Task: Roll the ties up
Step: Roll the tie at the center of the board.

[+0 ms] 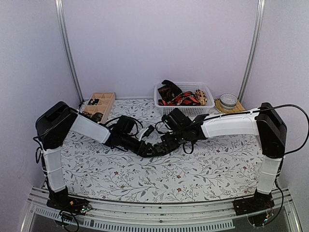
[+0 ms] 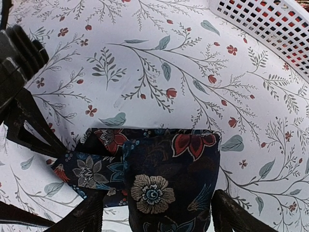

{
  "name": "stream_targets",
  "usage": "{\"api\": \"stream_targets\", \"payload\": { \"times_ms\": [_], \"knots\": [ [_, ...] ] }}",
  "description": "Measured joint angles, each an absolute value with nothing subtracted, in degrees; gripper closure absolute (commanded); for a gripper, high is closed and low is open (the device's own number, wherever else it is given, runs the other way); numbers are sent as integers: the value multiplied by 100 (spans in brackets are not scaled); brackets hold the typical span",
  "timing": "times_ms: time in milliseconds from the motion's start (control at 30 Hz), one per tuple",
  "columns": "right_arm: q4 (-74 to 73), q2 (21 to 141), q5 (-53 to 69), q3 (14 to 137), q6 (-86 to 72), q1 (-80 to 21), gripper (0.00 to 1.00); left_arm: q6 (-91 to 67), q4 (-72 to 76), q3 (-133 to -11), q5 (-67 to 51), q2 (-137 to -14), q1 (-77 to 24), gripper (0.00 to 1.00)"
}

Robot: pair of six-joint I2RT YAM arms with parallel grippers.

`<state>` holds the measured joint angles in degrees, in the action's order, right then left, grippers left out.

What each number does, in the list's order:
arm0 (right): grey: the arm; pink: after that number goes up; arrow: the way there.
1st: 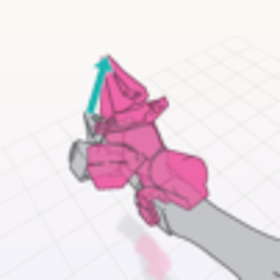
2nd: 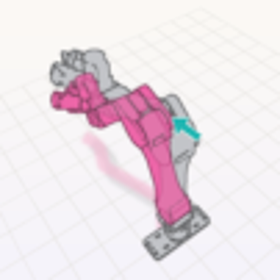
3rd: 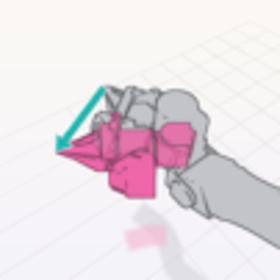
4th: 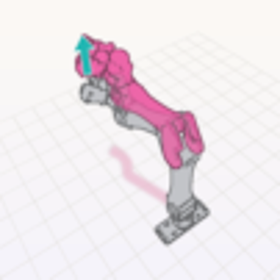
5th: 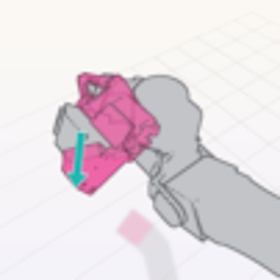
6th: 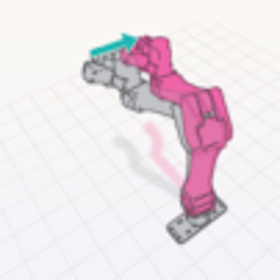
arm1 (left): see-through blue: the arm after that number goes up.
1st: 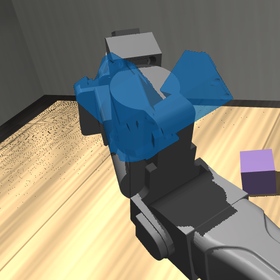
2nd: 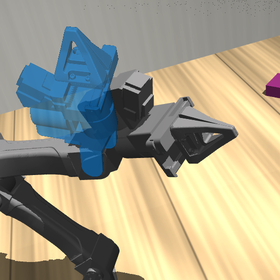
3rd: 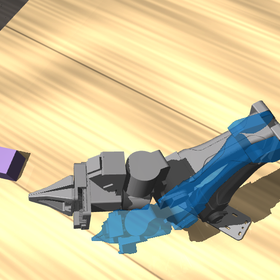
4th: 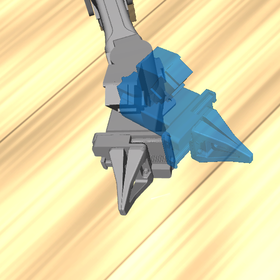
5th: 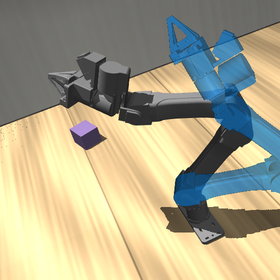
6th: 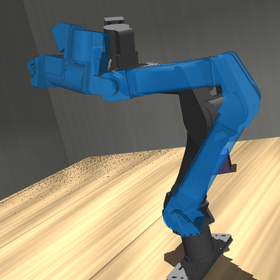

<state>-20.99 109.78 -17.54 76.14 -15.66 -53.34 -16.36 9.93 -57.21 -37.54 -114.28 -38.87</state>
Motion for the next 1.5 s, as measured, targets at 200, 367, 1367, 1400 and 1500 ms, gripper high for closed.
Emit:
{"api": "stream_targets", "payload": {
  "times_ms": [200, 367, 1367, 1400, 1500],
  "knots": [
    [-1966, 10940, -1157, 7594, -1636, -5201, 23, -1638, 735, -5647, -3450, -11218, -3830, 23],
    [-1800, 10940, -517, 7500, -1767, -5017, 23, -1634, 432, -5649, -3192, -11067, -3782, 23],
    [-1490, 10147, 587, 7415, -2189, -4654, 22, -1651, -770, -6724, -2598, -11010, -3533, 0],
    [-1485, 10062, 558, 7378, -2213, -4593, 22, -1651, -834, -6871, -2600, -11010, -3531, 0],
    [-1461, 9817, 458, 7207, -2333, -4368, 22, -1656, -928, -7196, -2626, -11010, -3529, 0]
  ]
}}
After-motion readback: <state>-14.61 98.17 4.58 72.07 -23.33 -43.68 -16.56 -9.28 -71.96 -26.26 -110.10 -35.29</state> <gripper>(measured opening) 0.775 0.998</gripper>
